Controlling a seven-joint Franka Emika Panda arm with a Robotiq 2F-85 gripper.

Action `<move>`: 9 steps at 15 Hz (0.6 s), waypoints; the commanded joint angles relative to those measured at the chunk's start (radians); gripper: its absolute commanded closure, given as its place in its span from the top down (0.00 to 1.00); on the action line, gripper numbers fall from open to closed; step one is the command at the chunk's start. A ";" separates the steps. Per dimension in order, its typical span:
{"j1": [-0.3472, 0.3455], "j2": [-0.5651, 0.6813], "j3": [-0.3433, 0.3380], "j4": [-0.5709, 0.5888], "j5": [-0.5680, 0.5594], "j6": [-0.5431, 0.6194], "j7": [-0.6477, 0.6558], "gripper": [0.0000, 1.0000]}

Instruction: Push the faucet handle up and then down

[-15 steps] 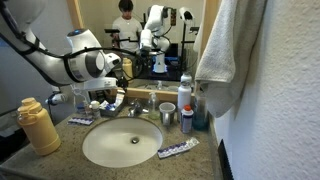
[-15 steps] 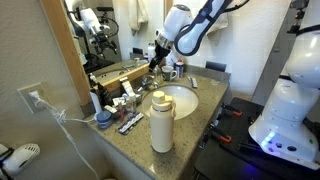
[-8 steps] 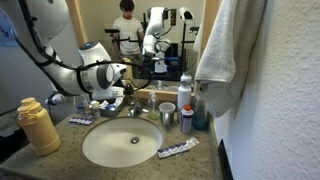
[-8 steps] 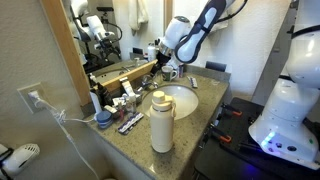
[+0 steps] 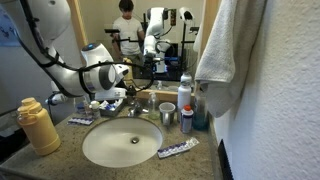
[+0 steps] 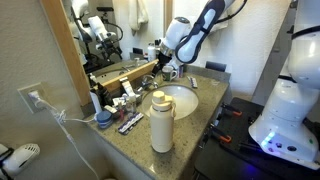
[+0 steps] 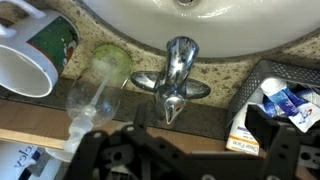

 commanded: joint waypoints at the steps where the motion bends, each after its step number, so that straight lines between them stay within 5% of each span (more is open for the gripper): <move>1: 0.026 0.043 -0.023 0.042 0.002 0.007 0.021 1.00; 5: -0.002 0.105 0.039 0.100 0.037 -0.004 -0.003 1.00; 9: 0.018 0.158 0.016 0.177 0.032 -0.024 0.009 1.00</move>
